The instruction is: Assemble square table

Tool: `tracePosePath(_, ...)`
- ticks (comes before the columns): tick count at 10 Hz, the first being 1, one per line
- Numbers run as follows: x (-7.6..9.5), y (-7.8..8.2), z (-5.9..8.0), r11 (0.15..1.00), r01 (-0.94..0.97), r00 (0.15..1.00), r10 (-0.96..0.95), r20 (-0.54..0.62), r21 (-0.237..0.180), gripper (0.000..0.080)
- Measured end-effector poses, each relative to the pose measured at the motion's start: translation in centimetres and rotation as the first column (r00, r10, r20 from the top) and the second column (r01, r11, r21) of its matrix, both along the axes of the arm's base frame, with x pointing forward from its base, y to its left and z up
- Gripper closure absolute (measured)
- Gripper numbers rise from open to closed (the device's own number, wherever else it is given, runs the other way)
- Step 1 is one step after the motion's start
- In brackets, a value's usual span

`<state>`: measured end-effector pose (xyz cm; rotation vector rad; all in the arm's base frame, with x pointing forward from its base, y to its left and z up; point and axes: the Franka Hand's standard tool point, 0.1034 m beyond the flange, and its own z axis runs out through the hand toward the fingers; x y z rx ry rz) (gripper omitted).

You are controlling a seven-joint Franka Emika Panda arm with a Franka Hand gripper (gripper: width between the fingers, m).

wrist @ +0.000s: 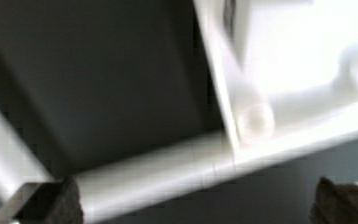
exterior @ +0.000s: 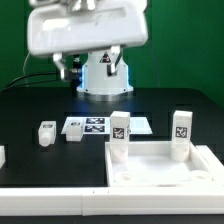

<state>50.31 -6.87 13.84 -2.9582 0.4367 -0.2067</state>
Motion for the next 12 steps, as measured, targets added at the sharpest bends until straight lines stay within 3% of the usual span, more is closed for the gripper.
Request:
tracePosePath(1,-0.3,-0.5,-0.6,1.000,-0.018,0.996,0.020,-0.082,0.020,0.0150)
tracePosePath(2,-0.7,-0.2,-1.6,1.000,0.007,0.993,-0.004,-0.120,0.025,0.0150)
tracePosePath(3,-1.1,0.6,-1.7,0.999,0.017,0.987,-0.011,-0.159,0.041,0.0150)
tracePosePath(5,-1.4,0.9,-1.6,0.994,0.013,0.962,0.016,-0.271,0.106,0.0150)
tracePosePath(7,-2.6,0.5,-2.8,0.987,-0.001,0.912,0.066,-0.405,0.161,0.0150)
tracePosePath(9,-4.9,-1.2,-3.8,0.988,-0.055,0.790,0.133,-0.598,0.147,0.0150)
tracePosePath(10,-4.6,-1.1,-4.5,0.987,-0.075,0.768,0.148,-0.623,0.142,0.0150)
tracePosePath(11,-4.5,-0.7,-4.7,0.985,-0.064,0.777,0.150,-0.612,0.159,0.0150)
tracePosePath(12,-5.3,-0.7,-4.5,0.981,-0.052,0.728,0.165,-0.665,0.186,0.0150)
